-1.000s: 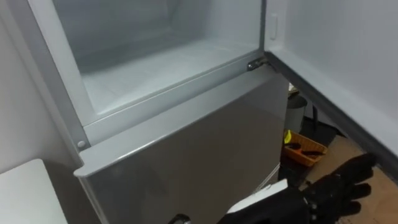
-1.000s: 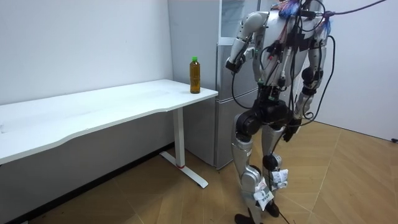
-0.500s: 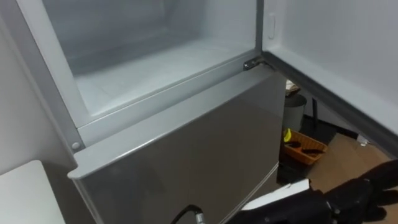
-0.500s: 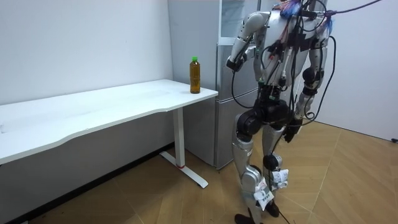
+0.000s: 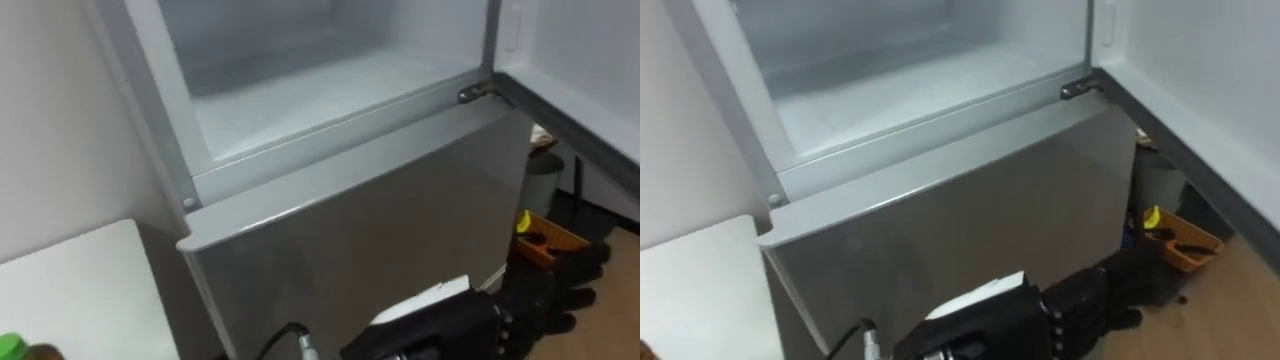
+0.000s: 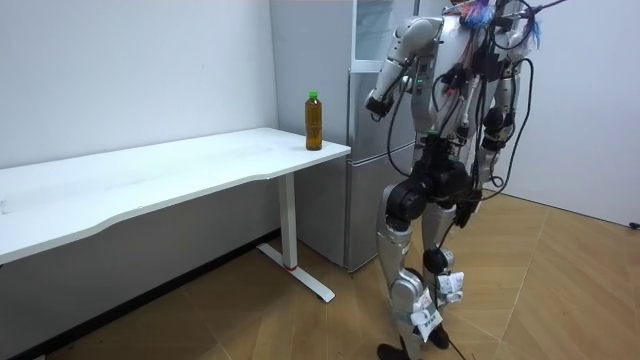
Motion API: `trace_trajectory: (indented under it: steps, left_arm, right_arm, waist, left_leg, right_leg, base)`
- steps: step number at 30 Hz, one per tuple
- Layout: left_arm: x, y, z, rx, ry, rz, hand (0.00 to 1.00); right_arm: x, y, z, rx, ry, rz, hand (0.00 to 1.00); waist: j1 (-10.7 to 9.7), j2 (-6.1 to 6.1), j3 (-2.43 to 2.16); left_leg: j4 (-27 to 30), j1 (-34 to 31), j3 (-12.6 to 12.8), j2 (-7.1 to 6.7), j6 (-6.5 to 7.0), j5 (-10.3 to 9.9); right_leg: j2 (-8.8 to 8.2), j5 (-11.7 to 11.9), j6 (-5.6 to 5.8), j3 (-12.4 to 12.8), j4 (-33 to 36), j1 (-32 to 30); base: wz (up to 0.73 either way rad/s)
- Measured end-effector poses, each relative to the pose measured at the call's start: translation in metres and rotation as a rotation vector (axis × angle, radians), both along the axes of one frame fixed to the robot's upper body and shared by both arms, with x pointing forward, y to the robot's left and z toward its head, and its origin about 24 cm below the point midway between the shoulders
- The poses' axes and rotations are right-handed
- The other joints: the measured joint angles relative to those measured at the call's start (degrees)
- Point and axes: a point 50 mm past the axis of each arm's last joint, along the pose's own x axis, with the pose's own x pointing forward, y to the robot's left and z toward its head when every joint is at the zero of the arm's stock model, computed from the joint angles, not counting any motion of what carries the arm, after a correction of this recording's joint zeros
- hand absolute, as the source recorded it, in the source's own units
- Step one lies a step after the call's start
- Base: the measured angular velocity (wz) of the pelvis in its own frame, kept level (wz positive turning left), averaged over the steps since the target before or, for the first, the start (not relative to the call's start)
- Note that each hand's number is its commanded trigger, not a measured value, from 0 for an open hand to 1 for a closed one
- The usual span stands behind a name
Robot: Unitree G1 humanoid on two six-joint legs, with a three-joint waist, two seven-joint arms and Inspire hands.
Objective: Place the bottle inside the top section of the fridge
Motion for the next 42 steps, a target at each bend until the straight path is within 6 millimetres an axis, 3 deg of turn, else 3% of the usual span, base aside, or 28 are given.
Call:
trace_trajectory:
  steps: [7,16,23,33,37,42]
  left_arm:
    - [0.004,0.023,0.011,-0.011,-0.094,0.155,0.00]
    - [0.000,0.059,0.012,-0.034,-0.105,0.335,0.00]
    - [-0.003,0.073,0.025,-0.077,-0.179,0.469,0.00]
    - [-0.002,0.134,0.050,-0.208,-0.321,0.893,0.00]
    - [-0.010,0.155,0.048,-0.196,-0.364,1.057,0.00]
    - [-0.022,0.180,0.039,-0.144,-0.378,1.255,0.00]
  right_arm:
    - [-0.008,0.000,-0.001,-0.001,0.018,0.001,0.00]
    - [-0.012,0.003,-0.002,0.005,0.030,0.031,0.00]
    - [-0.016,0.002,-0.002,-0.004,0.036,0.040,0.00]
    - [-0.033,0.002,-0.004,-0.036,0.043,-0.036,0.00]
    - [-0.036,0.004,-0.005,-0.021,0.034,-0.082,0.00]
    - [-0.042,0.002,-0.004,-0.015,0.038,-0.091,0.00]
  waist:
    - [3.34,-0.87,-0.82]
    - [6.61,-1.33,-1.03]
    - [8.52,-1.17,-1.13]
    - [11.17,-1.36,-1.02]
    - [11.34,-1.48,-1.01]
    - [13.83,-1.42,-1.29]
  left_leg:
    - [0.08,0.25,-3.24,-0.49,0.03,0.03]
    - [1.30,0.87,-6.47,-0.64,0.04,0.02]
    - [1.66,1.14,-7.58,-0.79,0.03,0.05]
    - [1.69,1.70,-8.68,-1.30,0.19,0.17]
    - [1.66,1.79,-9.67,-1.61,0.21,0.16]
    - [1.71,2.02,-10.36,-1.77,0.21,0.16]
  right_leg:
    - [-0.65,-0.07,0.22,-2.83,-0.86,2.17]
    - [-1.04,-0.23,0.27,-6.47,-1.94,4.95]
    - [-1.14,-0.39,0.20,-7.10,-1.82,5.66]
    - [-1.53,-0.60,0.53,-7.62,-1.74,7.01]
    - [-1.87,-1.13,0.79,-8.63,-1.78,7.52]
    - [-1.98,-1.70,0.79,-8.91,-1.44,7.45]
  base:
    - [0.25]
    - [0.20]
    - [0.08]
    - [0.04]
    - [0.16]
    - [0.05]
